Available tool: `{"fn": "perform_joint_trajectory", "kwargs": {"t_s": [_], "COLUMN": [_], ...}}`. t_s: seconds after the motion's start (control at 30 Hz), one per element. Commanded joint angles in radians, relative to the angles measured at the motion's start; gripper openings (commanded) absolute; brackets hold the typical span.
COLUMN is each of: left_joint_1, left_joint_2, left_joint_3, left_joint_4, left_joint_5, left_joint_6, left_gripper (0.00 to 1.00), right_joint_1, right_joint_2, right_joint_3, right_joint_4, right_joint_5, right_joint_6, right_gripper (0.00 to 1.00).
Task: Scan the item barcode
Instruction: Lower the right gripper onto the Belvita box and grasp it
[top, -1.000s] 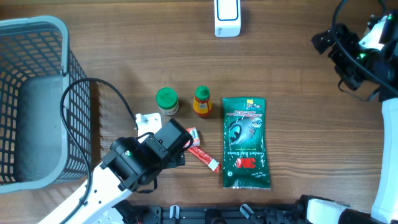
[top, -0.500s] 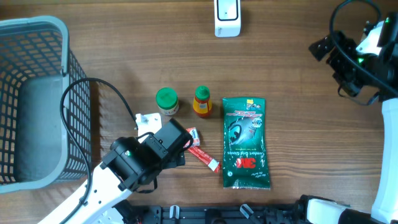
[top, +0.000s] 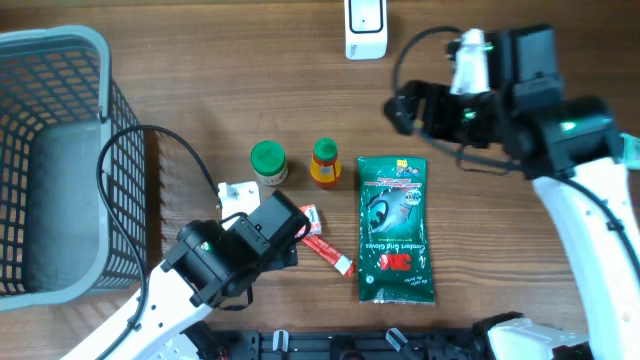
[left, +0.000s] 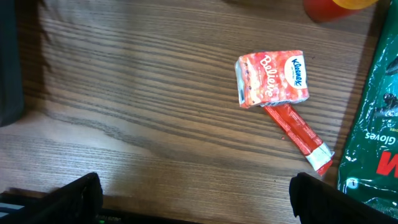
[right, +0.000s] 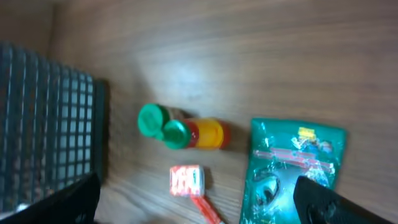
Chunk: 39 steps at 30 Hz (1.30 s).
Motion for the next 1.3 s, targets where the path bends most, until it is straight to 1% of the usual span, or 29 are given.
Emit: {"fn": "perform_joint_trajectory", "kwargs": {"t_s": [0.0,0.17,0.2,0.23,0.27,0.3,0.33,0.4,0.43,0.5,0.53,0.63,0.73,0.8,0.83,0.87,0.9,0.97,1.0,1.03,1.07,1.1,1.13,1.27], "left_joint_1": [0.0,0.0,0.0,0.0,0.0,0.0,0.0,0.0,0.0,0.0,0.0,0.0,0.0,0.0,0.0,0.0,0.0,0.0,0.0,0.0,0.0,0.0,0.0,0.0], "left_joint_2": [-0.007,-0.007,-0.007,-0.007,-0.007,-0.007,-0.007,-0.007,-0.007,-0.007,-0.007,-0.007,-0.007,-0.007,-0.007,-0.007,-0.007,-0.007,-0.007,-0.007,-0.007,-0.007,-0.007,-0.007], "left_joint_3": [0.012,0.012,0.012,0.012,0.012,0.012,0.012,0.012,0.012,0.012,0.012,0.012,0.012,0.012,0.012,0.012,0.012,0.012,0.012,0.012,0.012,0.012,0.012,0.012], "left_joint_4": [0.001,0.001,0.001,0.001,0.001,0.001,0.001,0.001,0.001,0.001,0.001,0.001,0.001,0.001,0.001,0.001,0.001,0.001,0.001,0.001,0.001,0.001,0.001,0.001], "left_joint_5": [0.001,0.001,0.001,0.001,0.001,0.001,0.001,0.001,0.001,0.001,0.001,0.001,0.001,0.001,0.001,0.001,0.001,0.001,0.001,0.001,0.001,0.001,0.001,0.001], "left_joint_6": [0.017,0.017,0.017,0.017,0.017,0.017,0.017,0.017,0.017,0.017,0.017,0.017,0.017,0.017,0.017,0.017,0.017,0.017,0.017,0.017,0.017,0.017,0.017,0.017], "left_gripper": [1.0,1.0,1.0,1.0,1.0,1.0,1.0,1.0,1.0,1.0,1.0,1.0,1.0,1.0,1.0,1.0,1.0,1.0,1.0,1.0,1.0,1.0,1.0,1.0], "right_joint_1": [0.08,0.086,0.084,0.064,0.051,0.04,0.029,0.026,0.031,0.047,0.052,0.057,0.077,0.102,0.121,0.138,0.16,0.178,0.18,0.18,0.18,0.18,0.18,0.207], "right_joint_2": [0.031,0.063,0.066,0.068,0.068,0.074,0.083,0.105,0.117,0.138,0.142,0.143,0.143,0.142,0.142,0.142,0.142,0.142,0.142,0.142,0.142,0.143,0.143,0.144], "right_joint_3": [-0.082,-0.132,-0.132,-0.132,-0.133,-0.135,-0.146,-0.185,-0.21,-0.267,-0.297,-0.367,-0.395,-0.395,-0.409,-0.431,-0.479,-0.568,-0.609,-0.66,-0.719,-0.751,-0.784,-0.839], "right_joint_4": [0.109,0.175,0.166,0.126,0.114,0.103,0.087,0.056,0.029,-0.003,0.002,0.026,0.052,0.072,0.109,0.142,0.203,0.314,0.371,0.459,0.594,0.662,0.721,0.84], "right_joint_5": [0.103,0.087,0.088,0.108,0.139,0.182,0.218,0.229,0.209,0.209,0.224,0.275,0.217,0.081,-0.055,-0.143,-0.206,-0.225,-0.256,-0.329,-0.406,-0.416,-0.417,-0.412], "right_joint_6": [0.005,0.294,0.389,0.529,0.541,0.523,0.46,0.314,0.207,0.127,0.114,0.158,0.134,0.107,0.092,0.099,0.124,0.195,0.21,0.212,0.238,0.273,0.303,0.322], "right_gripper": [1.0,1.0,1.0,1.0,1.0,1.0,1.0,1.0,1.0,1.0,1.0,1.0,1.0,1.0,1.0,0.98,0.92,0.84,0.82,0.8,0.76,0.72,0.69,0.69]}}
